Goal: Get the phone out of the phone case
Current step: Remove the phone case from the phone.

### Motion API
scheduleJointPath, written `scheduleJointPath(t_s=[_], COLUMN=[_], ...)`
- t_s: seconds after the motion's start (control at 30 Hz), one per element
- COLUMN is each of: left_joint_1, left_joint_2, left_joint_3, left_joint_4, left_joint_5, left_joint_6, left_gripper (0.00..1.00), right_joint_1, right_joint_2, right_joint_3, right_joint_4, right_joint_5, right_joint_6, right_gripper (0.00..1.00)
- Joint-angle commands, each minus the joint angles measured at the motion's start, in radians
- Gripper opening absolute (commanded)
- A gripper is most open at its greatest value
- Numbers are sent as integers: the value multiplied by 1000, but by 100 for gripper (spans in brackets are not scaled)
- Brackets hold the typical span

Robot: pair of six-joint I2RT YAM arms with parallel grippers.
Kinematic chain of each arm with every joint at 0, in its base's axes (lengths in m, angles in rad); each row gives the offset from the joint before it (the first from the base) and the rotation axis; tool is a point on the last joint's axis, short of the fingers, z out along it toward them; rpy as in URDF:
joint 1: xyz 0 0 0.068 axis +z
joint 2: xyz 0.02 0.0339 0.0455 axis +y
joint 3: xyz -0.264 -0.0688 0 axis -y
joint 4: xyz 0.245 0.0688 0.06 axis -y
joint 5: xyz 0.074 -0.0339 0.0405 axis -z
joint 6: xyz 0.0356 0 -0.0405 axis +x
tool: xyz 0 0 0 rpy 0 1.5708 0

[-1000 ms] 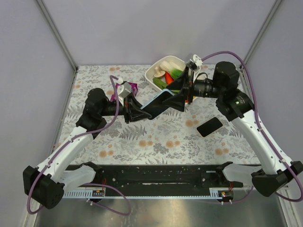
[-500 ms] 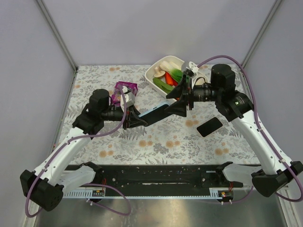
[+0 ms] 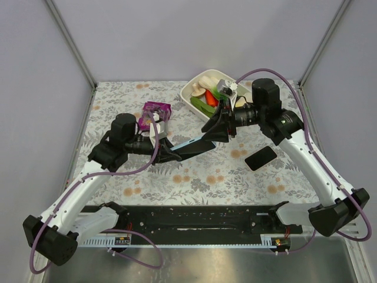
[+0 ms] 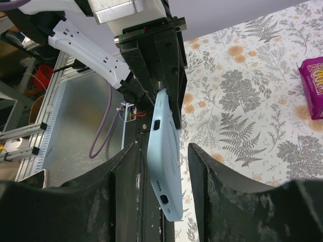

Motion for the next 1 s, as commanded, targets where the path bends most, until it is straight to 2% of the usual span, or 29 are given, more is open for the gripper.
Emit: scheduleJointPath(t_s=[0.0, 0.13, 0.27, 0.37, 0.5, 0.6, 0.67, 0.8, 0.97], left_joint_1=[-3, -4, -4, -3, -4, -6, -13, -65, -130], left_joint_2=[-37, -39, -37, -39, -40, -43, -43, -36, -28], left_joint_3=[54, 54, 52, 52, 54, 60, 72, 135, 192], left_joint_4=[65, 65, 65, 59, 61, 45, 9, -113, -186], left_joint_5=[27, 25, 25, 21, 24, 19, 5, -94, -180], left_joint_6=[34, 34, 35, 41, 40, 57, 101, 241, 311], left_gripper=[0, 0, 0, 0, 0, 0, 0, 0, 0], right_joint_1=[-3, -3, -3, -3, -5, -5, -3, -6, -5], right_joint_2=[-3, -7, -7, 0, 11, 17, 25, 54, 91], right_joint_3=[-13, -20, -20, -14, -19, -22, -23, -29, -91], right_joint_4=[4, 4, 4, 3, 6, 7, 18, 68, 208], right_joint_5=[-60, -60, -66, -77, -85, -101, -129, -181, -226], right_joint_6=[0, 1, 6, 12, 43, 61, 92, 168, 283], right_gripper=[52, 59, 56, 45, 13, 4, 0, 0, 0])
